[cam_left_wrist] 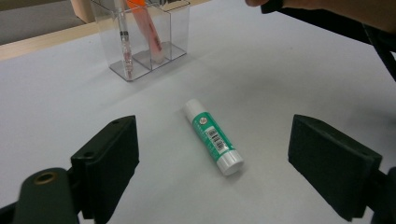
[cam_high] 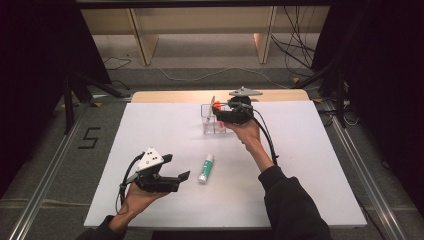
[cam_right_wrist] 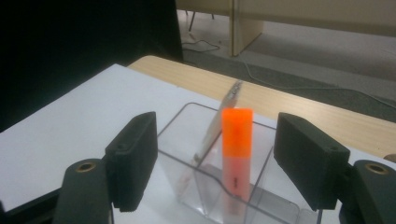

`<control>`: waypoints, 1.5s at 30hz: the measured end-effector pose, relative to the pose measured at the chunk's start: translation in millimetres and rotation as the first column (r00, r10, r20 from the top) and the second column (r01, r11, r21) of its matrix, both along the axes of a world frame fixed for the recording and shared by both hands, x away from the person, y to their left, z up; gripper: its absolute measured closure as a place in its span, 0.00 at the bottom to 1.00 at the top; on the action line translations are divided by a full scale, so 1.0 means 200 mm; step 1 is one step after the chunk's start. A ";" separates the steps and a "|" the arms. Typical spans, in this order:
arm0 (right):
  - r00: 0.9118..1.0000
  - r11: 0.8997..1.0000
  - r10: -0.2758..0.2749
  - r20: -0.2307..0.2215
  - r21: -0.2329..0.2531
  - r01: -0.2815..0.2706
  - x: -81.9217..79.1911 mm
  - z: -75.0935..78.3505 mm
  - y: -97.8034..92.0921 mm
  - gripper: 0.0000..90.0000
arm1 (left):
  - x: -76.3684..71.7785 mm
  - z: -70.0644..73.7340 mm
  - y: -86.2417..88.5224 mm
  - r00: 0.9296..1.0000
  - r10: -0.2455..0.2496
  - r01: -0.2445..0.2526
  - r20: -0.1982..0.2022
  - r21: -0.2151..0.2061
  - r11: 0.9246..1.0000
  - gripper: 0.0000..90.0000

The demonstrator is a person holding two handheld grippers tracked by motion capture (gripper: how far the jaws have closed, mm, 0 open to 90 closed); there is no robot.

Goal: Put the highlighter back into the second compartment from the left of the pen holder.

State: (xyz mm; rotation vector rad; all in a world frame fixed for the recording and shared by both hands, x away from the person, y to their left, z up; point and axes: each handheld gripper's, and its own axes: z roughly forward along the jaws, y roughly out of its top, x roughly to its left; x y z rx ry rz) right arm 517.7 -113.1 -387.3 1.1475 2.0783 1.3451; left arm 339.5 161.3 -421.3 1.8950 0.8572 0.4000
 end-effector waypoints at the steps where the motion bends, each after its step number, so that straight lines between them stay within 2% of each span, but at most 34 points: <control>1: 1.000 1.000 0.011 0.009 -0.001 -0.011 -0.01 0.01 0.00 0.34 | 0.00 0.00 0.00 1.000 0.003 -0.003 -0.003 0.004 1.000 0.18; 8: 0.999 0.999 0.051 0.015 -0.011 -0.051 -0.10 0.06 -0.04 0.32 | 0.01 0.00 0.00 1.000 0.011 -0.011 -0.022 0.013 1.000 0.18; 15: 0.998 0.998 0.066 0.020 -0.010 -0.066 -0.17 0.06 -0.10 0.32 | 0.02 -0.01 -0.01 0.999 0.028 -0.027 -0.037 0.010 1.000 0.18; 19: 0.997 0.997 0.077 0.033 -0.005 -0.077 -0.24 0.06 -0.14 0.32 | 0.02 -0.01 -0.01 0.998 0.028 -0.026 -0.055 0.024 0.999 0.18; 23: 0.995 0.996 0.089 0.048 -0.028 -0.088 -0.30 0.06 -0.17 0.32 | 0.03 -0.02 -0.02 0.997 0.031 -0.029 -0.067 0.031 0.999 0.18; 32: 0.993 0.995 0.098 0.059 -0.034 -0.096 -0.41 0.04 -0.24 0.31 | 0.04 -0.02 -0.04 0.993 0.050 -0.045 -0.110 0.052 0.998 0.18; 45: 0.992 0.994 0.107 0.061 -0.018 -0.106 -0.55 -0.01 -0.33 0.31 | 0.05 -0.02 -0.06 0.990 0.054 -0.044 -0.132 0.076 0.996 0.18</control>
